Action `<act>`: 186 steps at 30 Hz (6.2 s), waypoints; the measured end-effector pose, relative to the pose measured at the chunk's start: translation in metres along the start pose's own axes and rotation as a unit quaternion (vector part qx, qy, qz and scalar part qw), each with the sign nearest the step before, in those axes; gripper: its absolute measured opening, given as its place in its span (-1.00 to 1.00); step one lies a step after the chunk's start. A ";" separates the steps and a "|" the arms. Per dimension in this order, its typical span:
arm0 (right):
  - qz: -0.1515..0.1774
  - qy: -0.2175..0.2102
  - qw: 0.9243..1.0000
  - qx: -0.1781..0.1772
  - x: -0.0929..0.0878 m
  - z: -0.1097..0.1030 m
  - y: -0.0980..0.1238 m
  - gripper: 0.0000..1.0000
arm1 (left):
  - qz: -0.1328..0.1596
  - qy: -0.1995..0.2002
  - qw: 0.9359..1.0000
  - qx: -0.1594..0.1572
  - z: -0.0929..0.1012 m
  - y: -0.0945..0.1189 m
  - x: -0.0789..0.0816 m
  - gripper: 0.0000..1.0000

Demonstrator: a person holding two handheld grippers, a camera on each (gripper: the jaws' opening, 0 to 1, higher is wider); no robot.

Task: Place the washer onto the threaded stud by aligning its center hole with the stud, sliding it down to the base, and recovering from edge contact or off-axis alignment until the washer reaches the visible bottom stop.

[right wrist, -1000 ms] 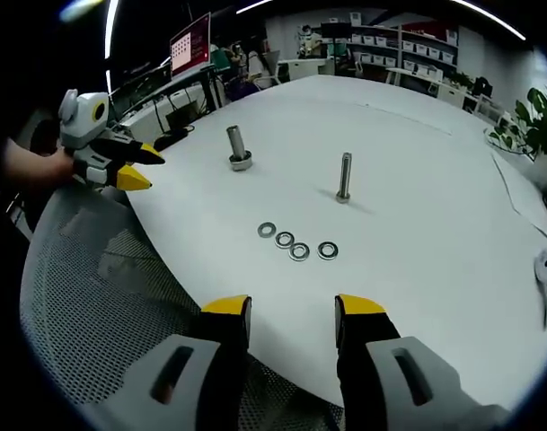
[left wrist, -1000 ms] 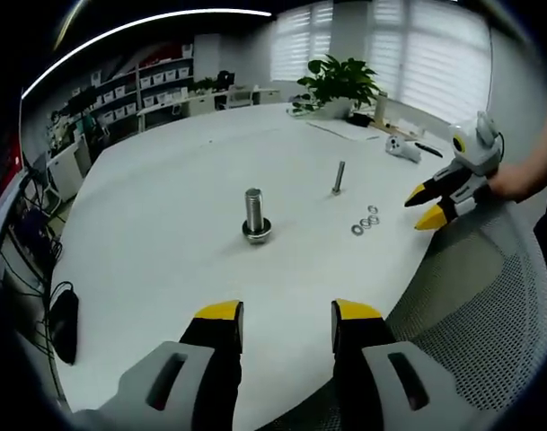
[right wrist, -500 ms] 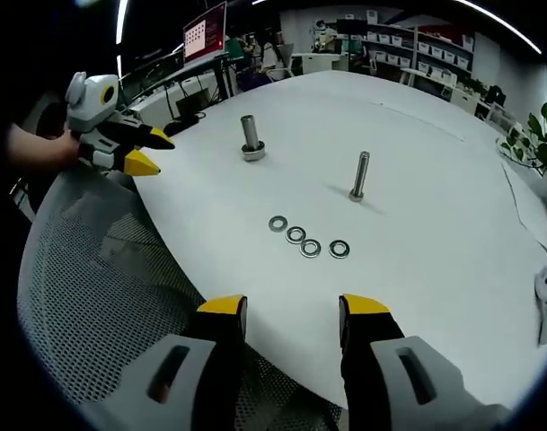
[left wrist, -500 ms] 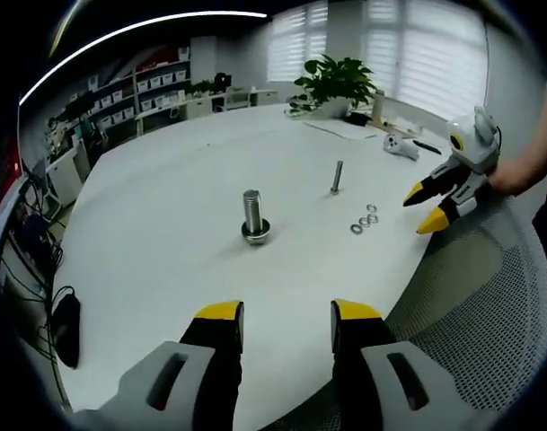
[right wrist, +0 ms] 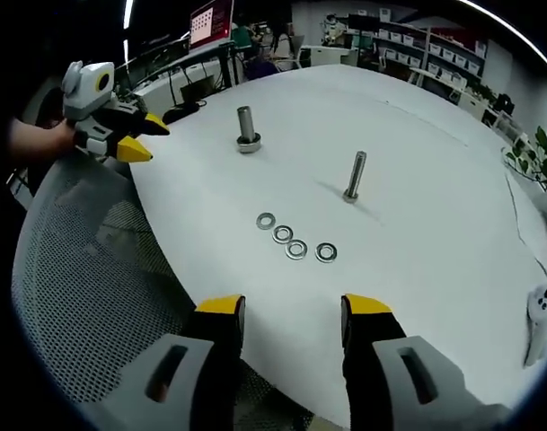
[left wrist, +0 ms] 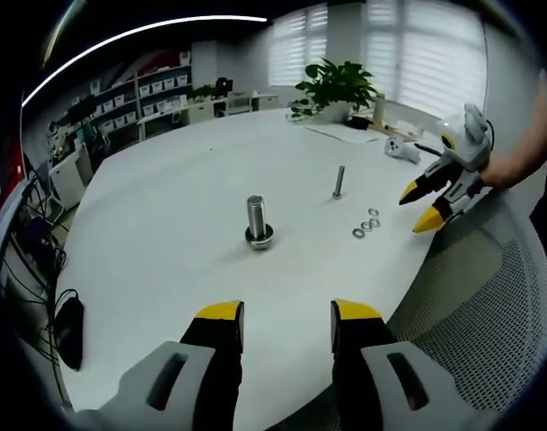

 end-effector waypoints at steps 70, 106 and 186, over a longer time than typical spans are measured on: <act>-0.072 0.230 0.965 0.105 0.035 0.016 -0.051 -0.40 | -0.009 0.003 1.000 0.000 -0.001 0.000 -0.004 -0.35; -0.178 0.427 0.880 0.103 0.044 0.003 -0.055 -0.71 | -0.005 -0.003 1.000 0.001 0.000 0.001 -0.003 -0.42; -0.198 0.094 0.975 -0.025 -0.056 0.170 0.004 -0.35 | -0.017 -0.009 1.000 -0.007 0.002 -0.002 -0.005 -0.41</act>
Point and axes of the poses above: the point that each gripper's makers call its tool centre point, and the gripper's own axes: y roughly backward along the fingers, z roughly to its right, x roughly out of its top, the point moved 4 cm from there along y, roughly backward along the fingers, and after that the axes turned 13 degrees about -x, right-handed, at the moved point
